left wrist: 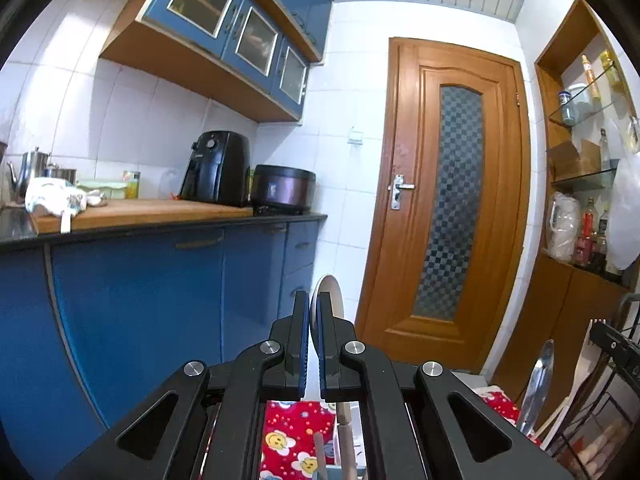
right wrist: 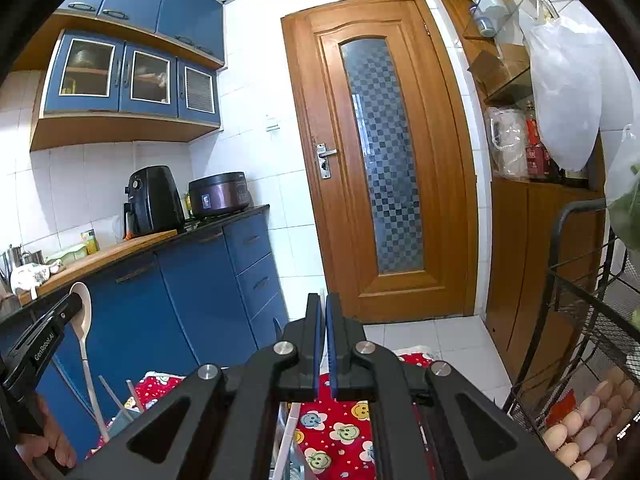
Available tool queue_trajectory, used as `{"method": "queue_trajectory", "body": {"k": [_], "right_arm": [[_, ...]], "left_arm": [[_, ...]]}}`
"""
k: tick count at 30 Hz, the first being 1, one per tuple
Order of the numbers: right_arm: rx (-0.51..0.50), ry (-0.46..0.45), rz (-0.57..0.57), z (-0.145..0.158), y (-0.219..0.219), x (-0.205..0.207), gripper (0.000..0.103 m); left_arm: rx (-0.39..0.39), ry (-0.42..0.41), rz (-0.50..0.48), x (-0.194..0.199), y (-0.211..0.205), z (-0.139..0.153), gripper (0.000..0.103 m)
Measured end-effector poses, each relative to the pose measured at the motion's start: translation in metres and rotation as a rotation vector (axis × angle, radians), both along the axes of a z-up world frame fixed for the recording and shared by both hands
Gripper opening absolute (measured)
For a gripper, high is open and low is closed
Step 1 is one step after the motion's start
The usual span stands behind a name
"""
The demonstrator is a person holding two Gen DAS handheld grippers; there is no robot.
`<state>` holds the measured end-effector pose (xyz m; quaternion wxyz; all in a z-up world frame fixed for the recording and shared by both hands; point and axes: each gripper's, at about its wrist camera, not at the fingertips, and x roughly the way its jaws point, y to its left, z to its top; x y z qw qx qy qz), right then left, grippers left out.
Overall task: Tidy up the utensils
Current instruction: 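Lift the spoon and forks and carry both tools over the blue holder, then lower the spoon and forks into the blue holder and open both tools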
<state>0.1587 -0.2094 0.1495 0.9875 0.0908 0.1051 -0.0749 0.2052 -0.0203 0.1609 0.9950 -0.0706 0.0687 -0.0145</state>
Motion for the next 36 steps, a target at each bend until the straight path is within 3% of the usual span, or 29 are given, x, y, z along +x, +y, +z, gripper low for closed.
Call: {"method": "queue_trajectory", "body": {"k": [7, 16, 36], "right_arm": [[-0.013, 0.016, 0.018, -0.013, 0.005, 0.005, 0.004], [-0.014, -0.004, 0.018, -0.01, 0.008, 0.008, 0.005], [0.007, 0.055, 0.079, -0.03, 0.012, 0.009, 0.005]], "left_arm": [[-0.008, 0.006, 0.0, 0.003, -0.001, -0.017, 0.003], [-0.019, -0.069, 0.023, 0.003, -0.001, -0.003, 0.003], [0.012, -0.051, 0.007, -0.003, -0.011, -0.036, 0.003]]}}
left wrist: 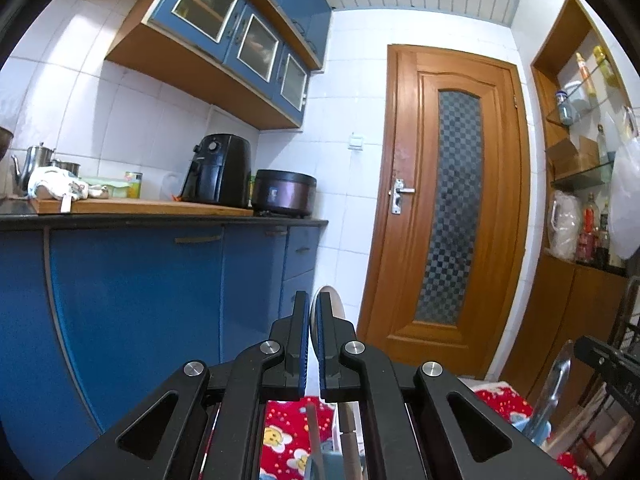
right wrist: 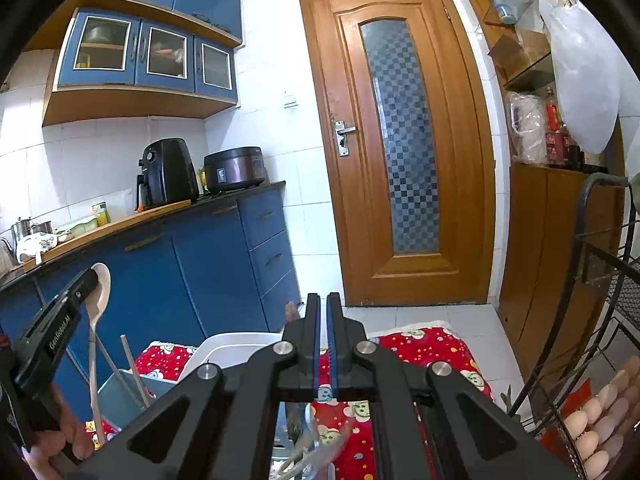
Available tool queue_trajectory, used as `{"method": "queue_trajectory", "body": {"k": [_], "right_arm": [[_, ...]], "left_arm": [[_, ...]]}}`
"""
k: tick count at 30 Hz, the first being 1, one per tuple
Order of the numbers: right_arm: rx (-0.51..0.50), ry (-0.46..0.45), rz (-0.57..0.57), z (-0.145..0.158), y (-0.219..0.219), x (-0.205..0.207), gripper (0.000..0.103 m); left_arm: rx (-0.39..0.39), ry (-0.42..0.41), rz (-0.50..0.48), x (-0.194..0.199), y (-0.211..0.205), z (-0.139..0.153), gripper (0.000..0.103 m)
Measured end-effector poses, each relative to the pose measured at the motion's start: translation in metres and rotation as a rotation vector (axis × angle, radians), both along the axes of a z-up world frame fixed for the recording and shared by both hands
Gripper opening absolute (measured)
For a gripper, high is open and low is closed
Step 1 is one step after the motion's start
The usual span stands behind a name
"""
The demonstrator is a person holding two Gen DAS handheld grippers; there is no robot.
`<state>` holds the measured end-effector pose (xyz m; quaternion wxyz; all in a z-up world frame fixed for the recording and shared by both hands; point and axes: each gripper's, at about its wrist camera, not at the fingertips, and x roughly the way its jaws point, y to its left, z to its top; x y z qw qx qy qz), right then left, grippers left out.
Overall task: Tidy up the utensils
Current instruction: 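Lower the spoon and forks into the blue holder and open both tools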
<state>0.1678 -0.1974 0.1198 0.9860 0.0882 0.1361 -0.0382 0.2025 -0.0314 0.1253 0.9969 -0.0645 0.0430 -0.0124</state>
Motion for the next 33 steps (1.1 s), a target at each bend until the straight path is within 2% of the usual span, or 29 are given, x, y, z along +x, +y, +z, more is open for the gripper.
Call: {"method": "queue_trajectory", "body": {"k": [8, 13, 21, 27, 33], "right_arm": [[0.038, 0.02, 0.042, -0.004, -0.001, -0.006, 0.009], [0.048, 0.021, 0.058, -0.004, -0.002, -0.013, 0.01], [0.065, 0.032, 0.07, -0.007, -0.003, -0.017, 0.01], [0.065, 0.03, 0.071, -0.007, -0.005, -0.019, 0.011], [0.075, 0.042, 0.079, -0.011, -0.005, -0.021, 0.011]], "left_arm": [[0.006, 0.029, -0.037, -0.002, -0.003, -0.004, 0.003], [0.001, -0.002, -0.049, -0.009, -0.003, 0.007, 0.003], [-0.001, -0.074, -0.016, -0.008, -0.01, 0.02, 0.003], [-0.035, -0.081, 0.011, 0.003, -0.011, 0.022, 0.003], [-0.025, -0.061, 0.017, 0.008, -0.013, 0.012, 0.003]]}}
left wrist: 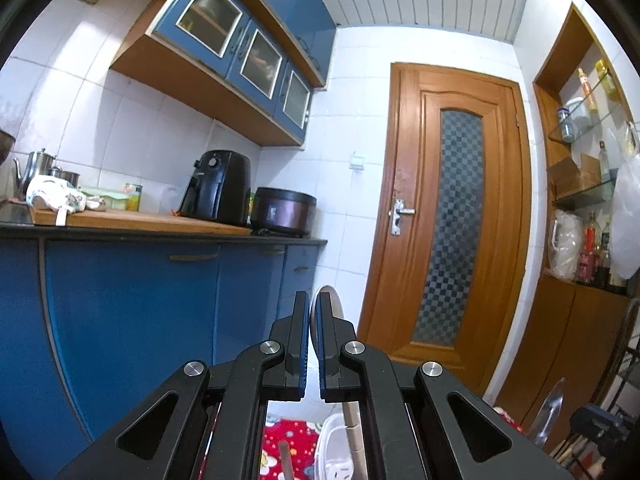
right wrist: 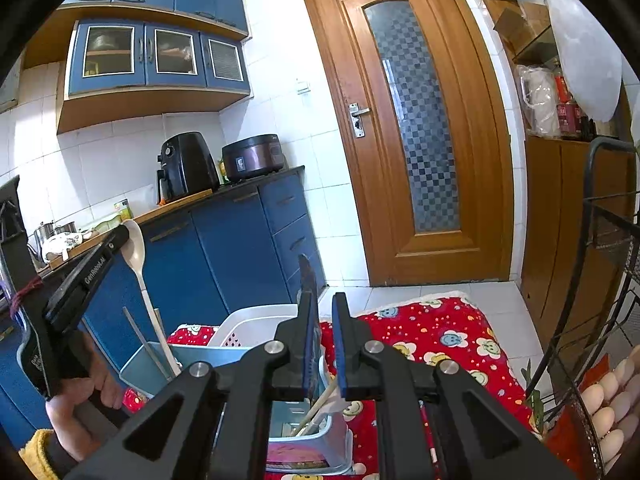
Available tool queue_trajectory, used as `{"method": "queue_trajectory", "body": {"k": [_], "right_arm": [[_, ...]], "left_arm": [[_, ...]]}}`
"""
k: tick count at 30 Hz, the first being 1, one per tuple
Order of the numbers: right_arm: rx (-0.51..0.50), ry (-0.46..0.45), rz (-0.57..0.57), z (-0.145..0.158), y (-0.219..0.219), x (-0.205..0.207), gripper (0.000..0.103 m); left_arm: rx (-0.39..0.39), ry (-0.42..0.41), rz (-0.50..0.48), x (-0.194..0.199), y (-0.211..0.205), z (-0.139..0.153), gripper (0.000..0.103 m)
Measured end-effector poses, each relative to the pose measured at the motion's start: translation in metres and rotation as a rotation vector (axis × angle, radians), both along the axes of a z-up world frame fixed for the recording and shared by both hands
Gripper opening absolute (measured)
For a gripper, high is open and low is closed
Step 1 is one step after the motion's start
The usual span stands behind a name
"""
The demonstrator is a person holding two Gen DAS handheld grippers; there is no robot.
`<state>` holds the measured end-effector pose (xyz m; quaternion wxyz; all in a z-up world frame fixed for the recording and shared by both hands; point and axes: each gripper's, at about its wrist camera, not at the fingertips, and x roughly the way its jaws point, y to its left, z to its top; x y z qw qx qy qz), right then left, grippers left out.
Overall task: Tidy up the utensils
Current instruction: 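Lower the spoon and forks into the blue holder and open both tools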
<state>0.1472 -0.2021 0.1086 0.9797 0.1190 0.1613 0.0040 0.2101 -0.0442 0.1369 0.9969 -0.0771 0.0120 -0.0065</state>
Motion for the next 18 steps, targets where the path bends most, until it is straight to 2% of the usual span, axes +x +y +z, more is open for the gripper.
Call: {"method": "queue_trajectory", "body": {"k": [5, 10, 13, 16, 18], "right_arm": [[0.01, 0.014, 0.004, -0.004, -0.001, -0.002, 0.013], [0.035, 0.021, 0.014, -0.005, -0.002, -0.006, 0.02], [0.049, 0.022, 0.03, -0.006, -0.001, -0.01, 0.028], [0.052, 0.018, 0.04, -0.004, 0.002, -0.015, 0.037], [0.06, 0.014, 0.047, -0.003, 0.002, -0.018, 0.042]], "left_arm": [[0.027, 0.026, -0.01, -0.003, -0.005, -0.013, 0.003], [0.061, 0.059, -0.035, -0.008, -0.009, -0.022, 0.003], [0.069, 0.091, -0.06, -0.01, -0.009, -0.025, 0.004], [0.075, 0.136, -0.088, -0.011, -0.009, -0.029, 0.012], [0.075, 0.158, -0.097, -0.013, -0.008, -0.029, 0.024]]}}
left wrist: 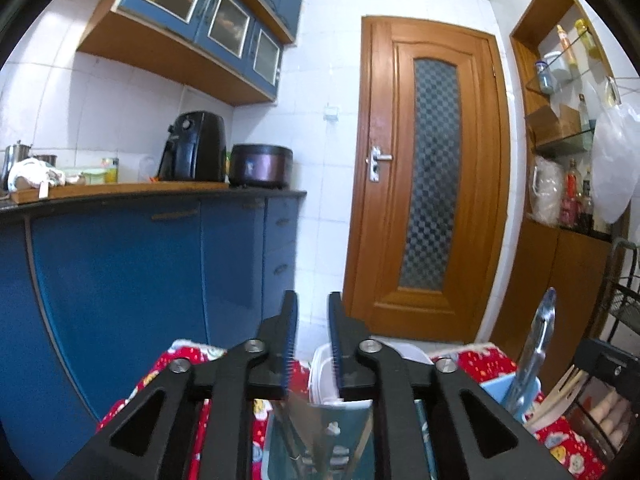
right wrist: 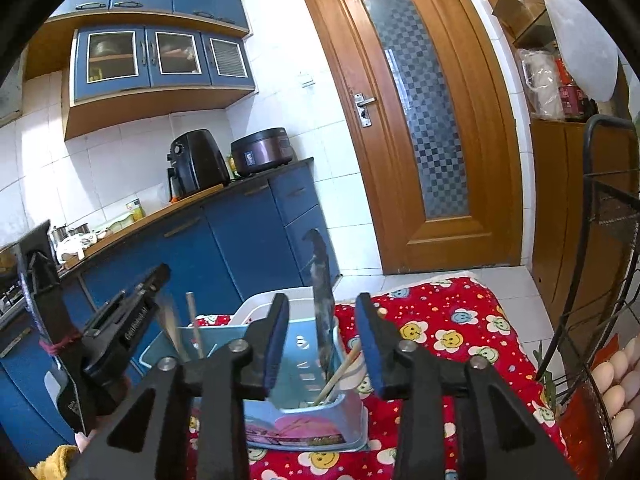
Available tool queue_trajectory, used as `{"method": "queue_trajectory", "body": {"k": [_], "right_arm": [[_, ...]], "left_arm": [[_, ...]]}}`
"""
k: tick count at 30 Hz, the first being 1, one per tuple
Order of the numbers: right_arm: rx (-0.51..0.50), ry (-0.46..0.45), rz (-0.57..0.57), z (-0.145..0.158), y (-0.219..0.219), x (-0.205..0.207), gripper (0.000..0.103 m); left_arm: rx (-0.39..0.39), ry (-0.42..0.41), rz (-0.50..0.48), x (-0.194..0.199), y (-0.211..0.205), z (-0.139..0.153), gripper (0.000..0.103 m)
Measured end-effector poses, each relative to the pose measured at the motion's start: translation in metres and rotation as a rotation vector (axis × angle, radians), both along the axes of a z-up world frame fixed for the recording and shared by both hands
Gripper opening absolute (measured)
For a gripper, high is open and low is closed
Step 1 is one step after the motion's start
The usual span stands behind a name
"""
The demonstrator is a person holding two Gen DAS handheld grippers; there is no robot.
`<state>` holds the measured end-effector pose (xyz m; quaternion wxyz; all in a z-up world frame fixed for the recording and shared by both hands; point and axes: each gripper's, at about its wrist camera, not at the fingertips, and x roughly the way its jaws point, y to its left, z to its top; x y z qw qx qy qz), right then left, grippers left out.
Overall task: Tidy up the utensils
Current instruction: 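Lower the spoon and forks into the blue holder and open both tools, then withdraw both open tools toward the wooden chopstick and remaining forks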
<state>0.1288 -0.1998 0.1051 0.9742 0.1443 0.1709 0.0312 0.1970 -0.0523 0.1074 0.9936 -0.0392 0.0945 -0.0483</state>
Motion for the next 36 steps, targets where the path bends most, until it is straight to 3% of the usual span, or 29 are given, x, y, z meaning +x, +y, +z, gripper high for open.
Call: {"method": "queue_trajectory", "body": {"k": [3, 5, 17, 36], "right_arm": [[0.008, -0.005, 0.003, 0.003, 0.0, -0.005, 0.045], [0.014, -0.006, 0.008, 0.004, 0.0, -0.008, 0.046], [0.017, 0.008, 0.026, 0.01, 0.011, -0.036, 0.05], [-0.01, 0.146, 0.041, -0.007, 0.031, -0.086, 0.051]], "left_arm": [[-0.013, 0.001, -0.012, -0.009, 0.004, 0.002, 0.036], [-0.015, 0.002, -0.019, -0.015, 0.006, 0.004, 0.038], [-0.013, 0.049, -0.066, -0.057, 0.019, 0.019, 0.038], [0.006, 0.16, -0.155, -0.119, 0.024, 0.017, 0.038]]}}
